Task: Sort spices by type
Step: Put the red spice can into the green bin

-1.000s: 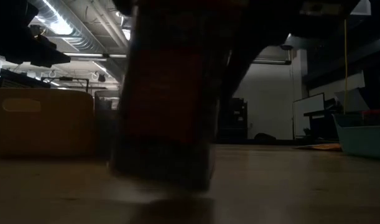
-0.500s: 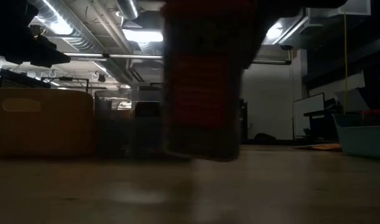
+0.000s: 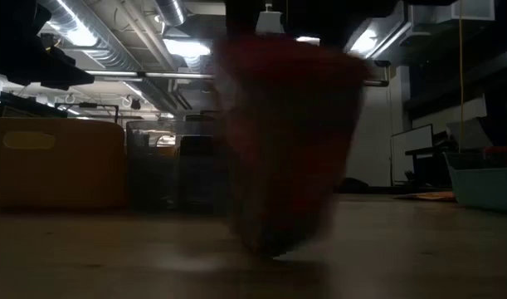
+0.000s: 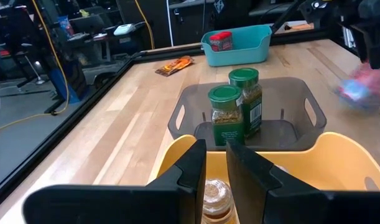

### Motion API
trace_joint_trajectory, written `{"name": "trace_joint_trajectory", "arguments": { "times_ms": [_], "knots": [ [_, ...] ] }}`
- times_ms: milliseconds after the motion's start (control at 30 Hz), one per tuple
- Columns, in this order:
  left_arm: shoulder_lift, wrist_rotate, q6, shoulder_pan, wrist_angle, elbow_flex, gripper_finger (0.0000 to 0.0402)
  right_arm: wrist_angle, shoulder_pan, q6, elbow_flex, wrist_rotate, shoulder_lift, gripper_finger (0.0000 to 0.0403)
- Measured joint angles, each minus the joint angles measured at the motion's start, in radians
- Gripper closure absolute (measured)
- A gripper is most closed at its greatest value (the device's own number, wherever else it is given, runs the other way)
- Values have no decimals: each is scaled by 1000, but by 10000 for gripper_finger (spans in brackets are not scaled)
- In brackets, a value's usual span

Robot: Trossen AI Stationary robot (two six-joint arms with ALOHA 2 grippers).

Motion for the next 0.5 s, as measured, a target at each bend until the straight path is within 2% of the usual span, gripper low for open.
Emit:
{"name": "trace_joint_trajectory", "arguments": {
  "times_ms": [200, 500],
  "knots": [
    [0, 0, 0, 0, 0, 0, 345, -5, 0, 0, -1, 0, 2, 173],
    [0, 0, 0, 0, 0, 0, 345, -9, -6, -36, -2, 54, -6, 192]
  ]
}}
